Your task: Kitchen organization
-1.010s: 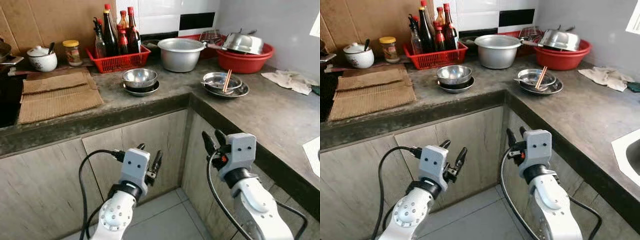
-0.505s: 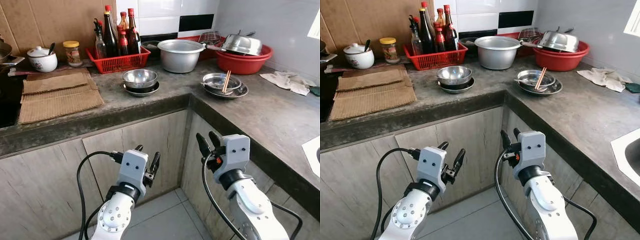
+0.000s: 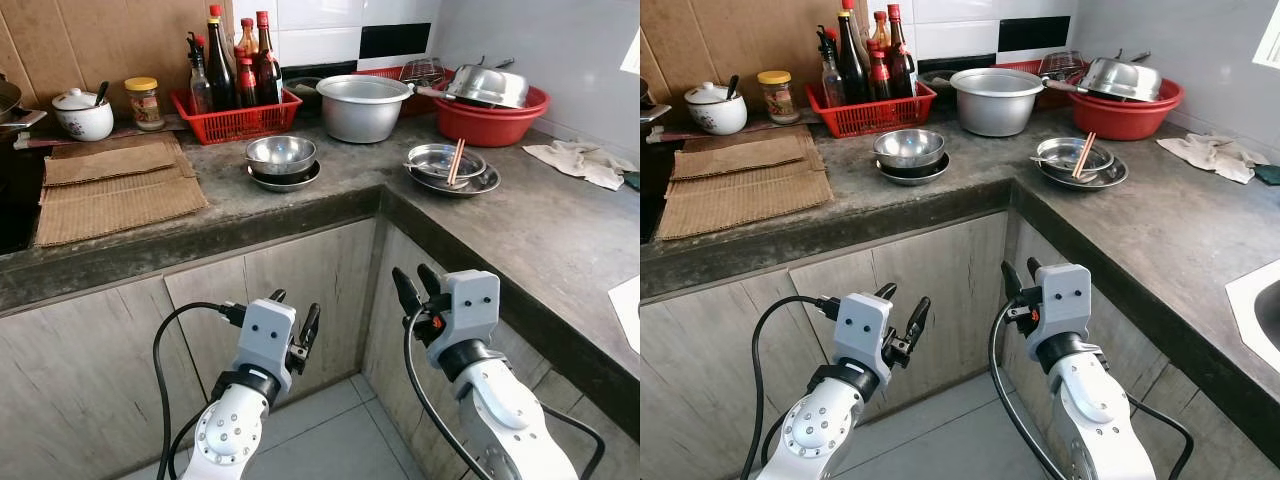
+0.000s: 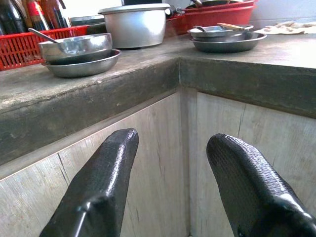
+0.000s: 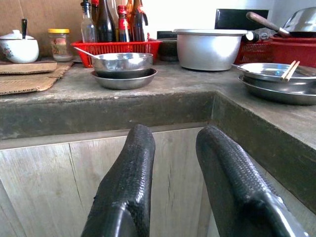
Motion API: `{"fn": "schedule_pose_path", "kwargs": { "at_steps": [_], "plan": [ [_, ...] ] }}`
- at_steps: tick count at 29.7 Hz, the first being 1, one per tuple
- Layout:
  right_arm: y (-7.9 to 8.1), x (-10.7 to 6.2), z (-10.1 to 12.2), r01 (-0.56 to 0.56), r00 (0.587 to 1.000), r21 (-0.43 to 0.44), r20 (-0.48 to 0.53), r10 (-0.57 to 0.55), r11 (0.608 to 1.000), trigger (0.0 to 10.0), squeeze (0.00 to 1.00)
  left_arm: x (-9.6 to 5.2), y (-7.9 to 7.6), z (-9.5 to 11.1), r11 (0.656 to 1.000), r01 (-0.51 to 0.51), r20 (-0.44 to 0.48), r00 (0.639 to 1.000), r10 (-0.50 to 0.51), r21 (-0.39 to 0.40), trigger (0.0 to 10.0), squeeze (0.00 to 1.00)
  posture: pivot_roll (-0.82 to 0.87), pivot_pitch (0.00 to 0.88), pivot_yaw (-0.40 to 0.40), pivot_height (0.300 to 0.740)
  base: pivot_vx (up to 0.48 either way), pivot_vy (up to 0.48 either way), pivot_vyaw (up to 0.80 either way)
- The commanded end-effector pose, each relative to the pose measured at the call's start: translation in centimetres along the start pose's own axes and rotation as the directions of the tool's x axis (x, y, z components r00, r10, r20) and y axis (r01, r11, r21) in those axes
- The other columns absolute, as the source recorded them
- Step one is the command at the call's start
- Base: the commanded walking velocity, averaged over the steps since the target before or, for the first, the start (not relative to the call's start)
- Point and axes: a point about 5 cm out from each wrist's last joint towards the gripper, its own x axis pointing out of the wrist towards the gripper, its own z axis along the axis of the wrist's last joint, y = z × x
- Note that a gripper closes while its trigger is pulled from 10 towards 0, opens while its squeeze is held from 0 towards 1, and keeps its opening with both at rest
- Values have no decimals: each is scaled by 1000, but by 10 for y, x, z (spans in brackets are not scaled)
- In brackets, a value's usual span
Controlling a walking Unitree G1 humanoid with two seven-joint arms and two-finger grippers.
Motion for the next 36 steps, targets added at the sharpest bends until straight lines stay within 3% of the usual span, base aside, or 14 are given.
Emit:
{"fn": "schedule_pose_path", "kwargs": {
  "at_steps": [1,16,22,36],
  "plan": [
    [-1,0,1,5,1000,-2,5,-5,1000,10000,0,0,-1,3,1000,8,8,1000,-8,6,10000,0,-1,0,-43,740,0,0,0],
    [0,3,4,-11,1000,-32,19,11,999,10000,0,0,-1,4,1000,12,20,1000,-12,12,10000,0,1,0,-42,740,0,0,0],
    [0,5,5,-15,1000,-45,24,16,999,10000,0,1,-1,4,1000,14,23,1000,-14,14,10000,0,2,0,-47,740,256,0,776],
    [-4,10,10,-22,999,-81,44,26,996,10000,0,1,-2,5,1000,17,26,1000,-17,14,10000,0,3,0,-48,740,276,0,114]
  ]
}}
